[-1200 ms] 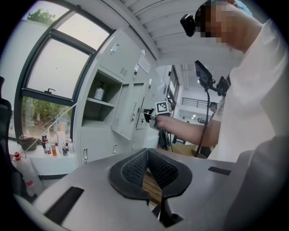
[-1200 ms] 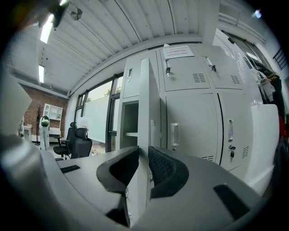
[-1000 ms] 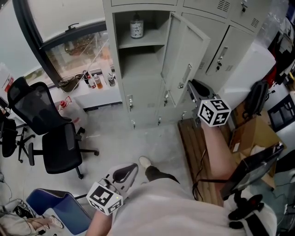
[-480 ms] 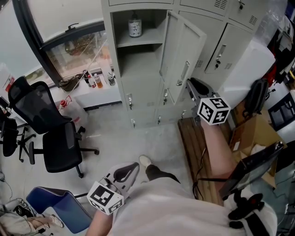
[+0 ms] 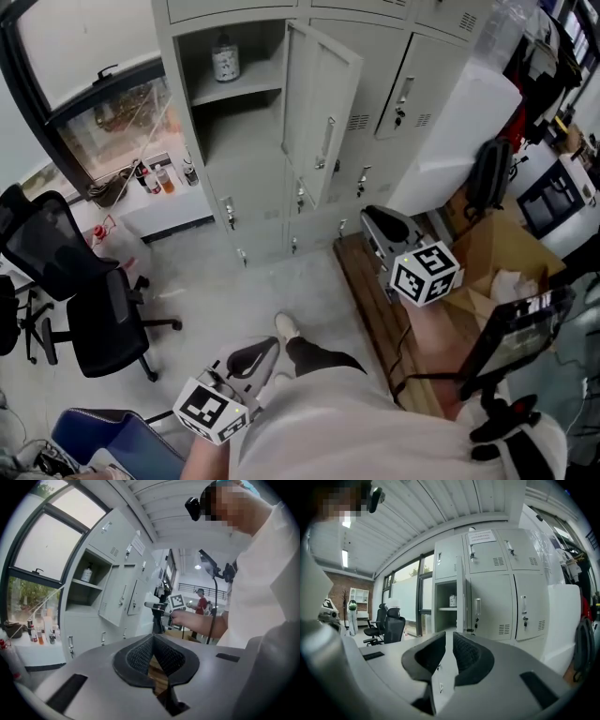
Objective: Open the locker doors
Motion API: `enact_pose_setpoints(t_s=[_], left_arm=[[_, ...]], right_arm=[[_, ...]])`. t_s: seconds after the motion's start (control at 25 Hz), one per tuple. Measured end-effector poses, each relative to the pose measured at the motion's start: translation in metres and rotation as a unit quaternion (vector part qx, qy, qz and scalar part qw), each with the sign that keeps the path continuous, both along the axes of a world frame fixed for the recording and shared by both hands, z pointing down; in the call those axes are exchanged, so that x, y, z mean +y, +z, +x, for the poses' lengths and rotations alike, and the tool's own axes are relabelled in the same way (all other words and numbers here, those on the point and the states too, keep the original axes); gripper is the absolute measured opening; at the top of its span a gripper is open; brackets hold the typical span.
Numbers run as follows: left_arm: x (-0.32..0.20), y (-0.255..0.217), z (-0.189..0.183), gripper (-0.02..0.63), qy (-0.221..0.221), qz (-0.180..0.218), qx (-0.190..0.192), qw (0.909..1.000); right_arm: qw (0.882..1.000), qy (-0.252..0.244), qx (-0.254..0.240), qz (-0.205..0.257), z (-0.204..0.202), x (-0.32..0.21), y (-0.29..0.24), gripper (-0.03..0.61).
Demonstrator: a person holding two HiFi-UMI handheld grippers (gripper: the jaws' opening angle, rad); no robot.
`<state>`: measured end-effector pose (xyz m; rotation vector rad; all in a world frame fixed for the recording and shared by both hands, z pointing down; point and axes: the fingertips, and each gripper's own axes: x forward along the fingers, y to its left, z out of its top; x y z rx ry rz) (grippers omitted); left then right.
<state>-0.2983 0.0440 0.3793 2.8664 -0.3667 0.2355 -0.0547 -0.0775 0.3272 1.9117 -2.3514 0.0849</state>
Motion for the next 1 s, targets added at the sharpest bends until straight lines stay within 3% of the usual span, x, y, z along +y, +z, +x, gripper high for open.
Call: enact_pose_setpoints(t_s=[0.2,0.44,0.84,1.0], left_arm=[[0.006,0.001,0.022,0.011,0.025,0.001,0.004,0.9997],[-0.011,-0.002,0.061,0.011,0.03,0.012,-0.012,0.9994],[-0.062,-0.023,0.224,0.011,0.046,0.015,-0.01,0.9988],[-0.077,-0.026,0.27,0.011,0.038,0.015,-0.024,0.9989]], right_arm=[[1.0,0.015,0.001,-0.016,0.023,0.032,0.012,0.037],[0.999,0.038,0.008,0.005,0.077,0.013,0.004,0.035],[0.999,0.039,0.023,0.021,0.225,-0.068,-0.021,0.037],[0.999,0.032,0.024,0.028,0.272,-0.109,-0.025,0.117]])
